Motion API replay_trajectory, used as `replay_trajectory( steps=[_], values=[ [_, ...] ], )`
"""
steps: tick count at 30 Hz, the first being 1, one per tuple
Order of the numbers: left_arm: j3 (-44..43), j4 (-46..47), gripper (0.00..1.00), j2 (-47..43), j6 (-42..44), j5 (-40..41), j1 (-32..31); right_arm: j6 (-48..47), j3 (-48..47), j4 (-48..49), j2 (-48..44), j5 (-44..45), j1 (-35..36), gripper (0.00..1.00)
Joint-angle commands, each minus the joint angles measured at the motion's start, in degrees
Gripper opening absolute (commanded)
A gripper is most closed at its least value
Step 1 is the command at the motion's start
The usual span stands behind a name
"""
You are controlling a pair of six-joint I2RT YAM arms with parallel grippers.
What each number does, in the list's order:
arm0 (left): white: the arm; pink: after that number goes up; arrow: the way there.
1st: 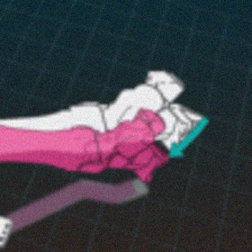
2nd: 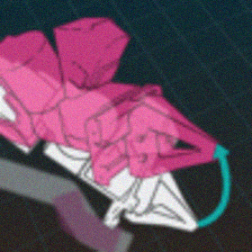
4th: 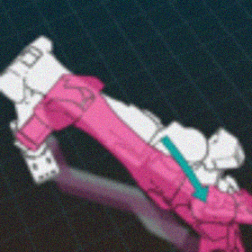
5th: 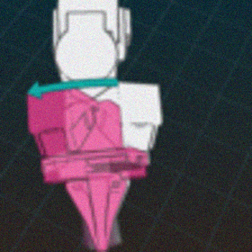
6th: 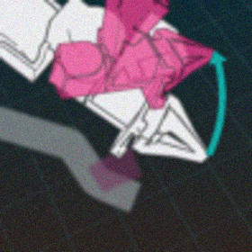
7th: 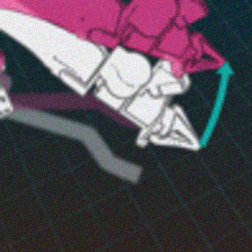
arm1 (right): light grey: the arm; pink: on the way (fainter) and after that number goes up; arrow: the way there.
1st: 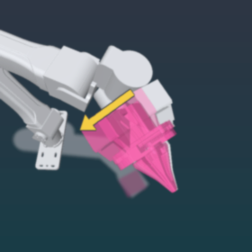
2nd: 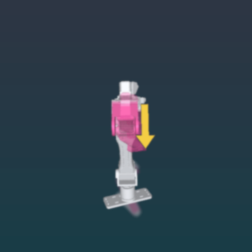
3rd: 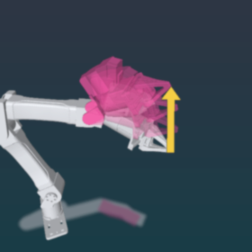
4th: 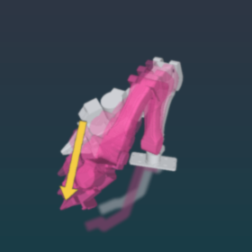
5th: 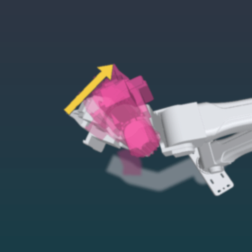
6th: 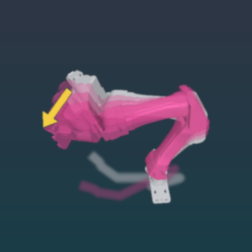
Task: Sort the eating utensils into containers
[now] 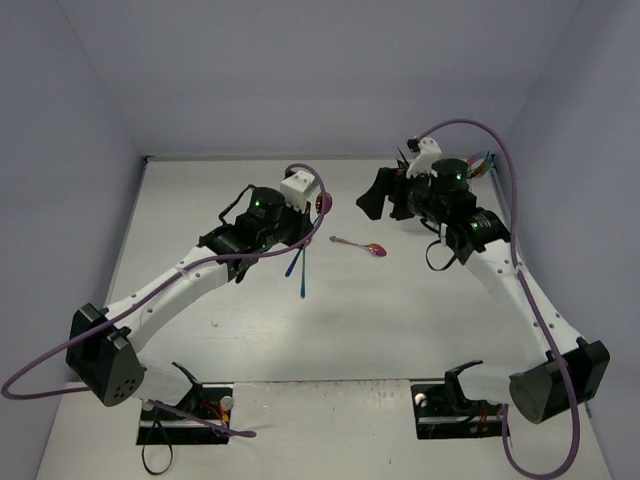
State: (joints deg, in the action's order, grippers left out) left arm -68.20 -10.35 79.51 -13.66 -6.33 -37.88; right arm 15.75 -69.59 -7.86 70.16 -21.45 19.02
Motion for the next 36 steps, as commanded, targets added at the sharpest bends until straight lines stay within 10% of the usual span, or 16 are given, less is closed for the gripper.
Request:
replay_trajectory(
  steps=[1,14,28,33,36],
  values=[
    [-3.4,4.8,0.00,-2.1,2.7,-6.9,-0.9,1.1,-5.5,4.6,3.4,-1.7,4.1,0.88],
    [-5.6,4.0,0.00,-3.3,4.1,-8.0,-2.8,1.4,-9.1,6.3,11.5,1.2,11.6,0.73],
    [-5.1,2.4,0.01,-3.5,3.9,-6.2,-3.1,-0.3,-7.5,6.3,10.7,6.0,13.3,0.00],
    [-4.8,0.5,0.33,-2.7,2.5,-1.9,-3.0,-2.2,-7.3,6.3,9.3,9.6,12.8,0.00],
    [-3.6,-0.8,0.68,-2.5,1.3,3.3,-3.0,-3.4,-7.6,6.3,8.4,12.7,10.6,0.00]
  ],
)
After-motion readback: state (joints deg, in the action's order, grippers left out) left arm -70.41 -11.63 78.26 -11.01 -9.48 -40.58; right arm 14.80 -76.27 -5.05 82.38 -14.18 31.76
